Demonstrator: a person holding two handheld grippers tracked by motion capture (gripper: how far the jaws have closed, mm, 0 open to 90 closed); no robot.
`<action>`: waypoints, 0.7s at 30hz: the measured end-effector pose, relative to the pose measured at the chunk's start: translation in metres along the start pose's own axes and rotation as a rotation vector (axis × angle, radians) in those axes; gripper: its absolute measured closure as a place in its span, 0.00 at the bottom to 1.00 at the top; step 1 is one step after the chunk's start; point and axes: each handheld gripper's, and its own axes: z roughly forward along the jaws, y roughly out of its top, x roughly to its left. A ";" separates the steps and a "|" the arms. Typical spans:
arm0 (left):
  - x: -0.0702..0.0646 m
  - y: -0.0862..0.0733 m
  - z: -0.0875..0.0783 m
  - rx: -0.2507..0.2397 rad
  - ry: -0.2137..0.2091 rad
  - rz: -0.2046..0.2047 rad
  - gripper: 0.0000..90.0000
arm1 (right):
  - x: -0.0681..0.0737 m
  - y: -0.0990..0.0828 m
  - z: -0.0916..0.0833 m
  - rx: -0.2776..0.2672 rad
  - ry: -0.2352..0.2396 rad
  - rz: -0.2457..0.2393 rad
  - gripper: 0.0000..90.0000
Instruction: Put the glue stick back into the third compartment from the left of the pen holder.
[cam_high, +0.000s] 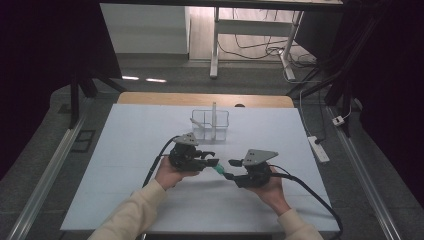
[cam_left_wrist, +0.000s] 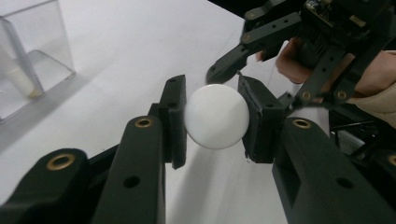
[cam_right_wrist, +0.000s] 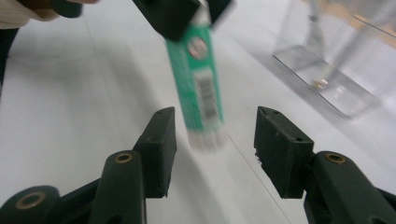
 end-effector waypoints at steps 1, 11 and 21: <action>0.001 0.000 -0.001 -0.003 0.003 -0.001 0.72 | -0.002 -0.003 -0.003 0.000 -0.008 0.014 0.53; 0.008 0.004 -0.015 -0.030 0.018 -0.012 0.72 | -0.021 -0.032 -0.042 0.005 -0.140 0.093 0.49; 0.024 0.024 -0.023 -0.066 0.031 -0.033 0.72 | -0.032 -0.054 -0.063 0.030 -0.200 0.127 0.48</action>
